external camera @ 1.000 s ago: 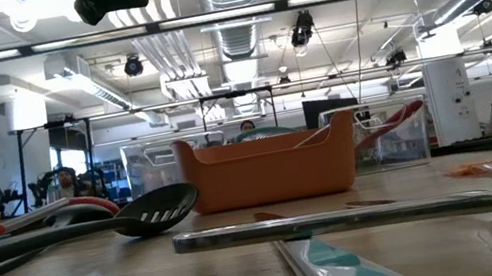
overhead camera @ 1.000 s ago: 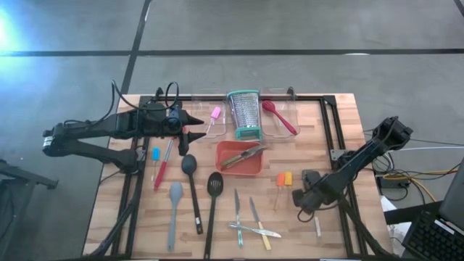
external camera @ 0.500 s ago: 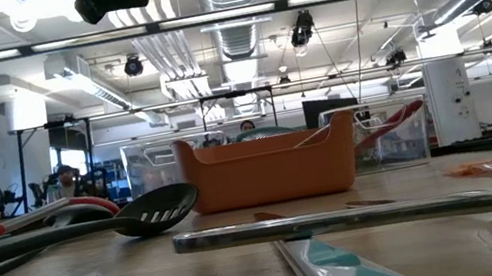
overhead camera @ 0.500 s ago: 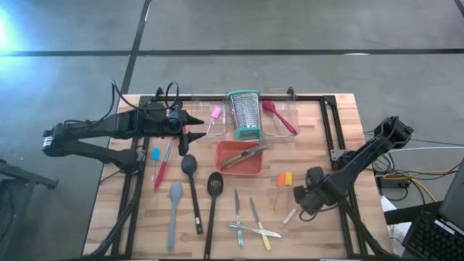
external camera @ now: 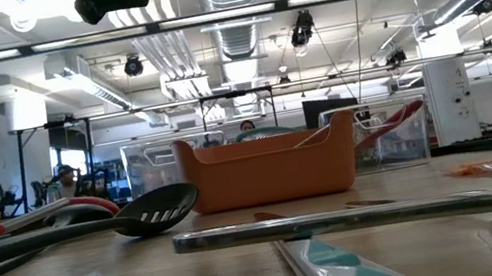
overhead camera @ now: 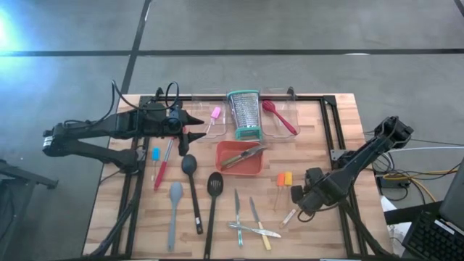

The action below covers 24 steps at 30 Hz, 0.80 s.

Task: Pick & Place Kitchen Items
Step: Put the gray spatula into the left transparent bin

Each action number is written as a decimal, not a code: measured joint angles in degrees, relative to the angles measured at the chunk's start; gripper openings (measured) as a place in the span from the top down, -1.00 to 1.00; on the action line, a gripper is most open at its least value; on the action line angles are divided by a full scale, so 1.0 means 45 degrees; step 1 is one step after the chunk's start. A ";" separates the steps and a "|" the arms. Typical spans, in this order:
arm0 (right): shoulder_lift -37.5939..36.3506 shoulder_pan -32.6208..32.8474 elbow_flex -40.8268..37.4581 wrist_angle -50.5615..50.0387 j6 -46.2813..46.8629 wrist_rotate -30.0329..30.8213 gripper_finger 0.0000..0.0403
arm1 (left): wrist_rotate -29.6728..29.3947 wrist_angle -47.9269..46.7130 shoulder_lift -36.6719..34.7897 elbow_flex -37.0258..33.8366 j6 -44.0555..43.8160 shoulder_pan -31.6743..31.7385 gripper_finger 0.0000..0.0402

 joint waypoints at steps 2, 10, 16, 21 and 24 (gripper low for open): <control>-0.0088 0.0000 0.0005 0.0247 -0.0010 0.0240 0.57 | -0.0008 0.0004 0.0004 0.0000 0.0000 -0.0004 -0.11; -0.0357 0.0000 -0.0028 -0.0004 -0.0555 0.0257 0.14 | -0.0097 0.0004 0.0019 0.0000 -0.0005 0.0000 -0.11; -0.0376 0.0269 -0.0044 0.0030 0.0671 0.0279 -0.07 | -0.0103 0.0005 0.0019 0.0000 -0.0005 0.0000 -0.11; 0.0414 0.0313 0.0053 0.0216 0.1261 0.0182 -0.09 | -0.0185 0.0009 0.0023 0.0000 0.0004 0.0000 -0.11; 0.0961 0.0088 0.0273 0.0189 0.1332 0.0195 -0.09 | -0.0285 0.0055 0.0042 0.0000 0.0034 -0.0005 -0.11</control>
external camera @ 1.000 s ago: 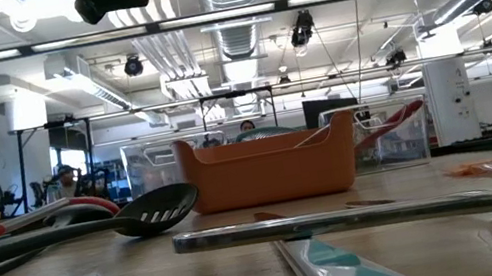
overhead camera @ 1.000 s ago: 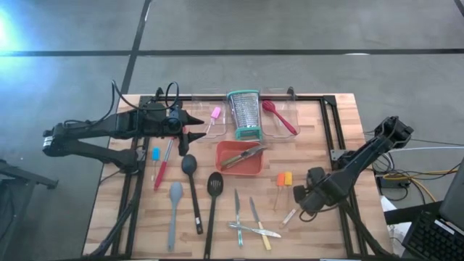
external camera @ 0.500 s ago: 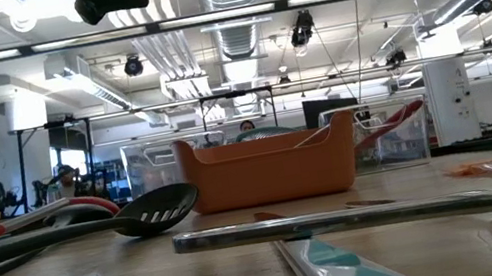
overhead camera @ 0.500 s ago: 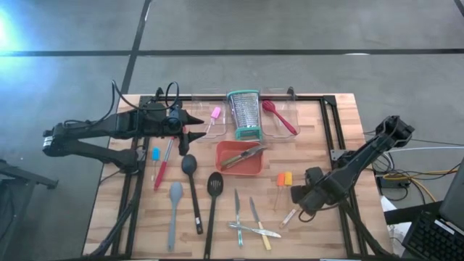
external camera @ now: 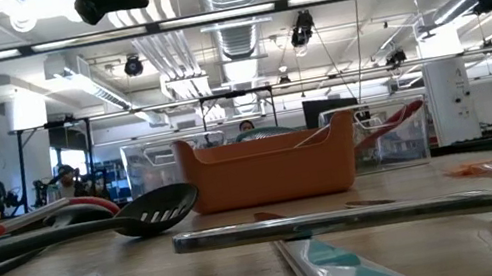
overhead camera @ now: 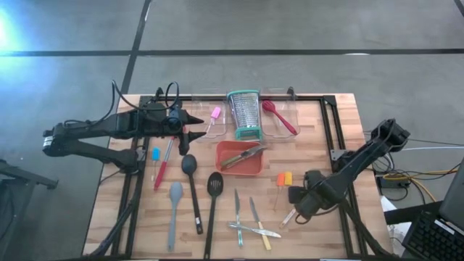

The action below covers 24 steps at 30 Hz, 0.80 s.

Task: Pick & Place Kitchen Items
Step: Put the gray spatula into the left transparent bin

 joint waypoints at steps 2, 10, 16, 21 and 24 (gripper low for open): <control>0.0209 -0.0088 0.0032 -0.0073 0.0010 -0.0014 -0.09 | -0.0100 0.0110 0.0012 0.0000 0.0050 0.0005 -0.11; -0.0042 -0.0292 -0.0040 0.0087 0.0061 -0.0160 -0.07 | -0.0096 0.0289 0.0012 0.0000 0.0029 -0.0005 -0.11; -0.0034 -0.0578 -0.0369 0.0874 0.0150 -0.0385 -0.07 | -0.0046 0.0323 0.0143 0.0000 0.0006 -0.0005 -0.11; -0.0037 -0.0670 -0.1231 0.1935 0.0156 -0.0428 -0.07 | -0.0042 0.0338 0.0148 0.0000 0.0000 -0.0005 -0.11; -0.0061 -0.0666 -0.1624 0.2249 0.0208 -0.0674 -0.06 | -0.0040 0.0338 0.0148 0.0000 0.0000 -0.0005 -0.11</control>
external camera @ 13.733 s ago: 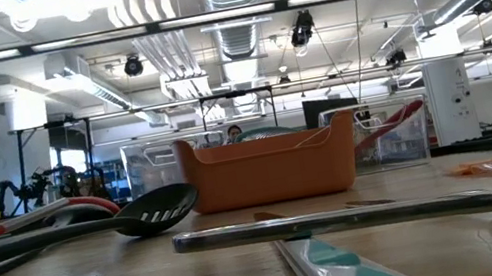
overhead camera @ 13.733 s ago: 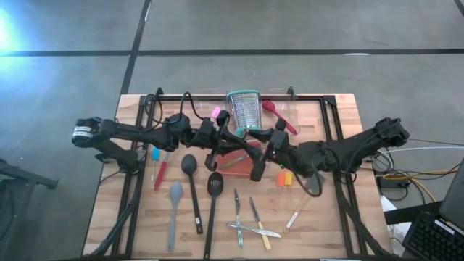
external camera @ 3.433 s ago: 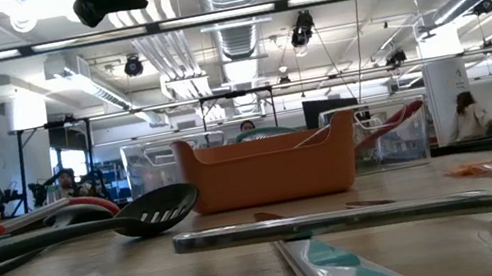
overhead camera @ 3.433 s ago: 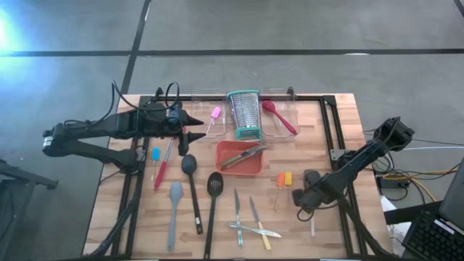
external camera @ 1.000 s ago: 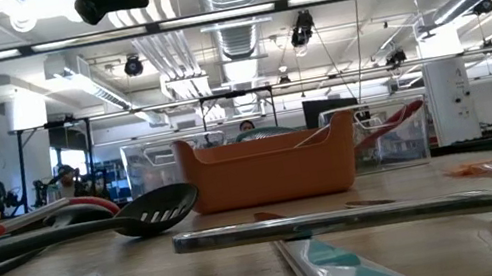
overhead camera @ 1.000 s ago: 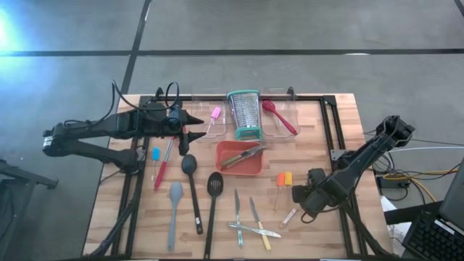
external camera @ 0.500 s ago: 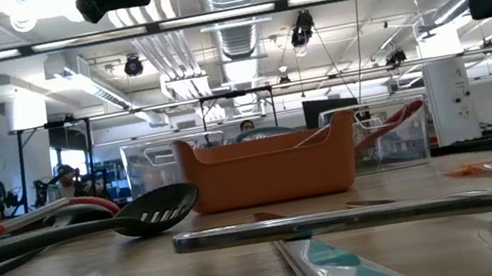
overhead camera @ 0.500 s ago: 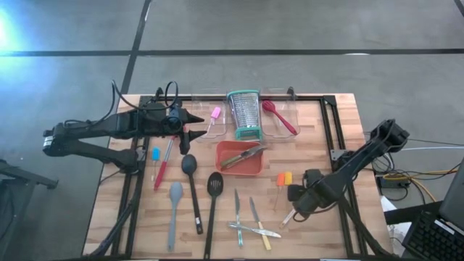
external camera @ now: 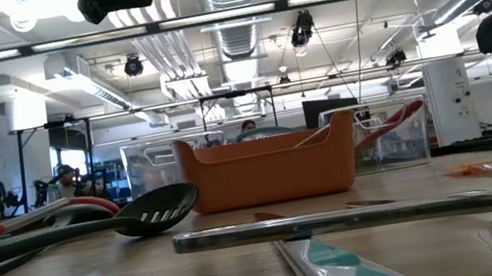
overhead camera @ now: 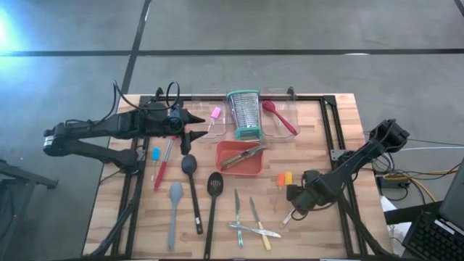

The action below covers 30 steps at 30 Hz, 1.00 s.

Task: Pick & Place Kitchen Items
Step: Put the gray spatula into the left transparent bin

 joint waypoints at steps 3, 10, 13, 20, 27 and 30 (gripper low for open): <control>-0.0005 0.0000 -0.0132 0.0118 -0.0004 -0.0034 -0.05 | 0.0000 0.0000 0.0000 0.0000 0.0000 0.0000 -0.11; -0.0024 -0.0080 -0.1110 0.0907 0.0003 -0.0086 -0.04 | 0.0010 0.0078 0.0000 0.0000 -0.0370 -0.0005 -0.11; -0.0087 -0.0169 -0.1754 0.1635 0.0008 -0.0238 -0.04 | 0.0009 0.0078 0.0000 0.0000 -0.0536 -0.0005 -0.11; -0.0163 0.0018 -0.2243 0.1851 -0.0312 -0.0424 0.08 | 0.0030 0.0087 0.0003 0.0000 -0.0682 -0.0005 -0.11; -0.0155 0.0405 -0.2268 0.1608 -0.0977 -0.0484 0.62 | 0.0073 0.0097 0.0005 0.0000 -0.1001 -0.0015 -0.11; -0.0160 0.0630 -0.2268 0.1522 -0.1171 -0.0493 0.79 | 0.0068 0.0097 0.0005 0.0000 -0.0996 -0.0015 -0.11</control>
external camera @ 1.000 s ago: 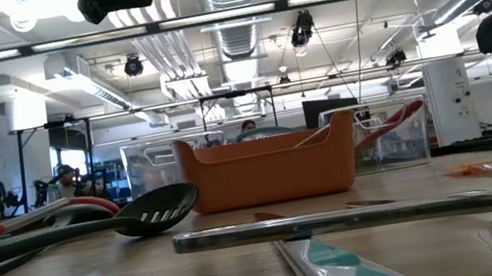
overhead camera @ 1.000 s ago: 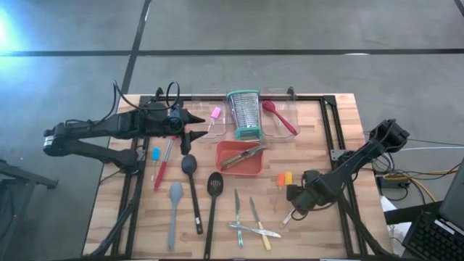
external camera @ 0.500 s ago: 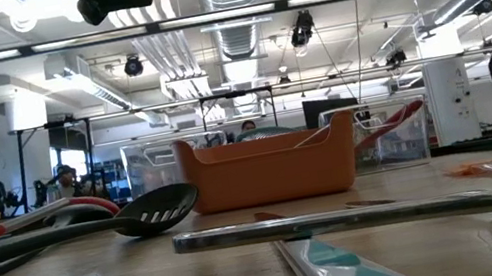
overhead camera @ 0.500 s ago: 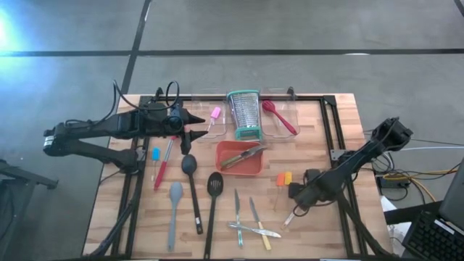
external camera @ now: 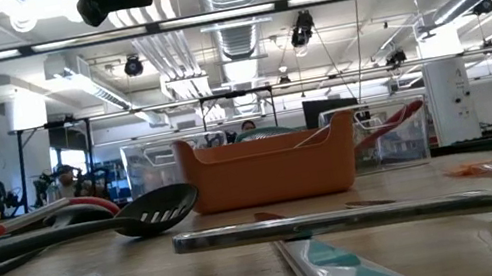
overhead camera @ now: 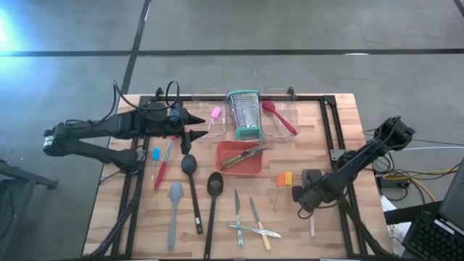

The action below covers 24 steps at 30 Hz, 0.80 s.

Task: Pick & Place Kitchen Items
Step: Put the gray spatula into the left transparent bin

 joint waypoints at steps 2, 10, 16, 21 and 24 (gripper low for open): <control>-0.0022 0.0115 0.0002 -0.0012 -0.0032 0.0018 0.79 | 0.0000 0.0000 0.0000 0.0000 0.0000 0.0000 -0.11; -0.0127 0.0297 0.0681 -0.0889 -0.0193 0.0063 0.79 | 0.0000 0.0000 0.0000 0.0000 0.0131 0.0000 -0.11; -0.0494 0.0304 0.0831 -0.1347 -0.0132 -0.0072 0.79 | 0.0000 0.0000 0.0000 0.0000 0.0136 0.0005 -0.11; -0.0816 0.0331 0.1083 -0.1904 -0.0212 0.0008 0.79 | 0.0019 0.0000 0.0000 0.0000 0.0136 0.0005 -0.11; -0.0957 0.0367 0.1381 -0.2706 -0.0212 0.0118 0.79 | 0.0046 -0.0005 0.0000 0.0000 0.0123 0.0015 -0.11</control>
